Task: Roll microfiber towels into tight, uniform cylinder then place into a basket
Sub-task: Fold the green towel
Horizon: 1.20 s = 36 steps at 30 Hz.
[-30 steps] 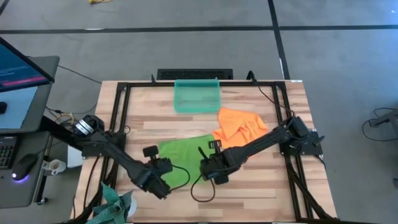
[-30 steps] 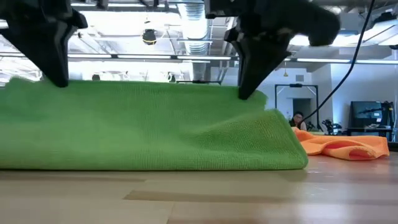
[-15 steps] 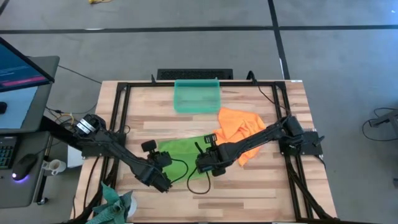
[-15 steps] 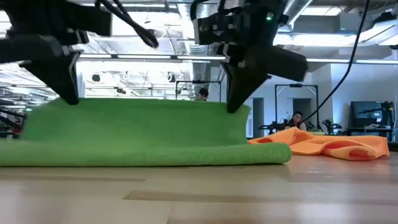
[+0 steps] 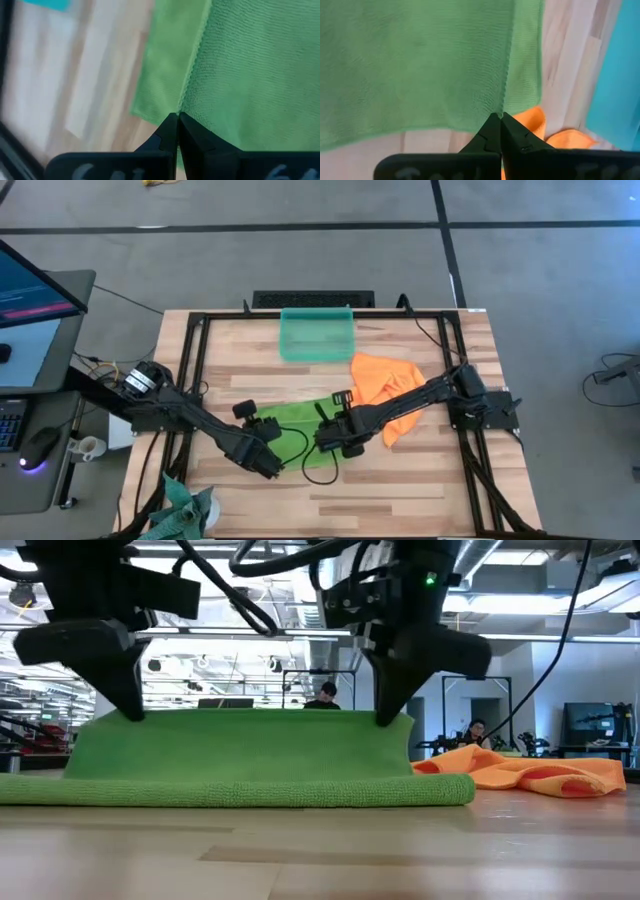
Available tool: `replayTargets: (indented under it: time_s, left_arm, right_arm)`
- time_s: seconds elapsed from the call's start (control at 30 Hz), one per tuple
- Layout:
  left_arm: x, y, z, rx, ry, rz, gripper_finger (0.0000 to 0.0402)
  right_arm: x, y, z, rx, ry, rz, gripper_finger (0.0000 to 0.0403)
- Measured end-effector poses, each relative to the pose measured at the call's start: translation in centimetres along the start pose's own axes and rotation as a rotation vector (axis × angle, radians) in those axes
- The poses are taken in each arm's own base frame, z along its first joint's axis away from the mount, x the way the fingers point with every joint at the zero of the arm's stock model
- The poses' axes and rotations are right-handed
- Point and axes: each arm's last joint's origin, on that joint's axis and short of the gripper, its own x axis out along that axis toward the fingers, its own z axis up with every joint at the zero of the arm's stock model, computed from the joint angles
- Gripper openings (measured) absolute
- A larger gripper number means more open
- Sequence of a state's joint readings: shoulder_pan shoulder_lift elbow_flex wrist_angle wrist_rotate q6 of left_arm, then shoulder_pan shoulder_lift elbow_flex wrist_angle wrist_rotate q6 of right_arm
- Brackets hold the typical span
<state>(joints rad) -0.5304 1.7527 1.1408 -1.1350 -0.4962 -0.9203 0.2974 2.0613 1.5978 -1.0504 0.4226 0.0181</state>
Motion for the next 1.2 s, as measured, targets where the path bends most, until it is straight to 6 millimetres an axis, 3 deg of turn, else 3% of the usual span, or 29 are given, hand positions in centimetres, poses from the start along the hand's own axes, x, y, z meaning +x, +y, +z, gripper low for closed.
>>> replayTargets:
  time_s: [0.4,0.7,0.93,1.2]
  left_arm:
    - [0.0,-0.2,0.0,0.013,0.040,-0.056,0.0003]
    - [0.4,0.6,0.6,0.073,-0.012,0.032,0.0054]
    - [1.0,1.6,0.9,0.057,0.065,0.058,0.0101]
    - [0.6,1.3,0.3,0.053,0.065,0.063,0.0109]
  right_arm:
    - [0.8,-1.0,0.4,0.050,-0.018,0.001,0.0012]
    - [0.9,-1.2,0.5,0.068,-0.030,0.001,0.0012]
    - [1.3,-2.0,0.8,0.141,-0.056,0.000,0.0012]
    - [2.0,-3.6,0.5,0.235,-0.022,-0.005,0.0012]
